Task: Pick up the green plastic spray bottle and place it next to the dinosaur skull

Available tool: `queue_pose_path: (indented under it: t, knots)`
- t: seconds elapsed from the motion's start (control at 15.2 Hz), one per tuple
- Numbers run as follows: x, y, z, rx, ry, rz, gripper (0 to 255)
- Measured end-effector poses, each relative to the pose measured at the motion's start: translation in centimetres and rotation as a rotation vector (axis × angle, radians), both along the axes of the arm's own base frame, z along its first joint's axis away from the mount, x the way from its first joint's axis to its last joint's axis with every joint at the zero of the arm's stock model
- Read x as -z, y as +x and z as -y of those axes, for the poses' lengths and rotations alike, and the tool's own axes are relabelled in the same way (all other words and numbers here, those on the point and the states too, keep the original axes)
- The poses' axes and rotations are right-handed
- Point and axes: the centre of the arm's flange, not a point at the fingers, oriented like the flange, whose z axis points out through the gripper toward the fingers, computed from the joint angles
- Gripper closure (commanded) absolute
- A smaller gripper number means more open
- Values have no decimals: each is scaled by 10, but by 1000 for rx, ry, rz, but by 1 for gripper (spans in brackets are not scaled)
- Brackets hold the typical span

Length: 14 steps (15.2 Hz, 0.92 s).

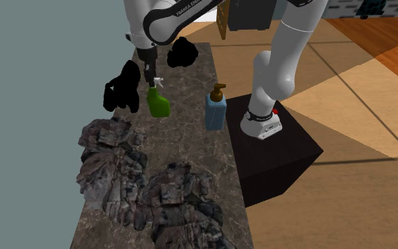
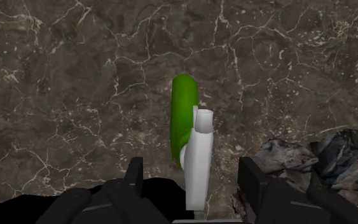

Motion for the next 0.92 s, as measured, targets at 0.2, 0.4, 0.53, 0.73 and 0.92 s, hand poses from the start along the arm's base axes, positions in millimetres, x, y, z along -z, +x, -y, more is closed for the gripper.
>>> queue_pose_path:
  t: [0.2,0.4,0.53,0.73,0.92]
  knots:
    - [0,0,0,0,0,0,0]
    - [-15,-1,-1,0,0,1,0]
    - [-39,-1,0,0,-1,1,0]
    - [-49,-1,-1,0,0,1,0]
    - [-50,-1,-1,0,0,0,0]
